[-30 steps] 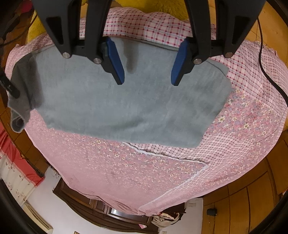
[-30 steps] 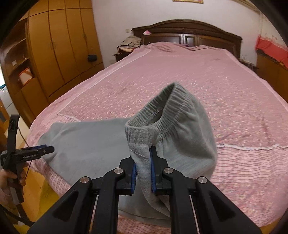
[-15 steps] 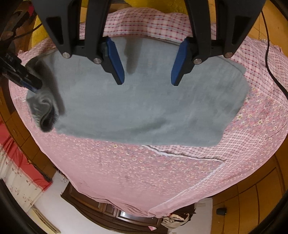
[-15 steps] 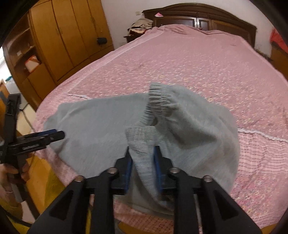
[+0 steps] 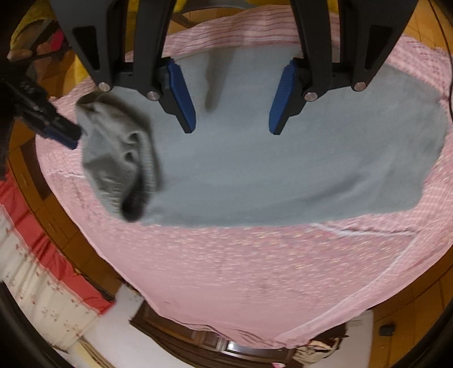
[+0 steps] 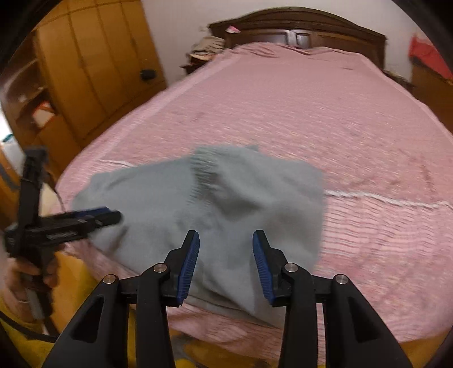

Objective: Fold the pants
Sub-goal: 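Grasp the waistband with the left gripper while the right gripper releases it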

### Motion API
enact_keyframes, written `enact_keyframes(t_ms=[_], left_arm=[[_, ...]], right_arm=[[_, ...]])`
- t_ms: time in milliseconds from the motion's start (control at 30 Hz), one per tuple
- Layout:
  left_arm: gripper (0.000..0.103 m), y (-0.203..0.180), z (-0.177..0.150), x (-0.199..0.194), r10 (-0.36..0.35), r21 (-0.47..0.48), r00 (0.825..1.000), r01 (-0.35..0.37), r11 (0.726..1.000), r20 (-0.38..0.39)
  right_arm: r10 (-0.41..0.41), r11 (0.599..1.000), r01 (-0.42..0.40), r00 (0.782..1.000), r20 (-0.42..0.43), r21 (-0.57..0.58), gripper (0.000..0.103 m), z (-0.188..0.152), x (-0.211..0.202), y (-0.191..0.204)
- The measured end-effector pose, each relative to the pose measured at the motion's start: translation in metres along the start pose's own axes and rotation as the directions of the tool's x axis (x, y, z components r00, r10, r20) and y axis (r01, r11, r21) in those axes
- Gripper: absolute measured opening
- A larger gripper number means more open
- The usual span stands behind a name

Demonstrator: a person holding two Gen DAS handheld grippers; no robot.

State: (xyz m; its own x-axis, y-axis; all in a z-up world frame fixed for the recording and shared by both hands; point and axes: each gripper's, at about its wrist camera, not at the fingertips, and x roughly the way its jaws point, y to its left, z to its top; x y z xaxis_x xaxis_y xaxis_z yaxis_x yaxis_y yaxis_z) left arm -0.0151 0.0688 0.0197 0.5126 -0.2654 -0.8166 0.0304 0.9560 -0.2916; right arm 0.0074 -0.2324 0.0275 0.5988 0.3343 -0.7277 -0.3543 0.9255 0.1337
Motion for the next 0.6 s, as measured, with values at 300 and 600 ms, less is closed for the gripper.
enact_keyframes(t_ms=[300,600], left_arm=[[0.057,-0.053,0.014,0.016,-0.088,0.068,0.996,0.090,0.994,-0.022],[0.057,-0.090,0.016,0.040,-0.091,0.100,0.994,0.097,0.990,-0.060]], right_arm=[[-0.027,0.997,0.028,1.000,-0.012,0.071,0.040,-0.014,0.001,-0.027],[-0.024,0.997,0.024,1.000,-0.007,0.074,0.040,-0.021,0.007,-0.032]])
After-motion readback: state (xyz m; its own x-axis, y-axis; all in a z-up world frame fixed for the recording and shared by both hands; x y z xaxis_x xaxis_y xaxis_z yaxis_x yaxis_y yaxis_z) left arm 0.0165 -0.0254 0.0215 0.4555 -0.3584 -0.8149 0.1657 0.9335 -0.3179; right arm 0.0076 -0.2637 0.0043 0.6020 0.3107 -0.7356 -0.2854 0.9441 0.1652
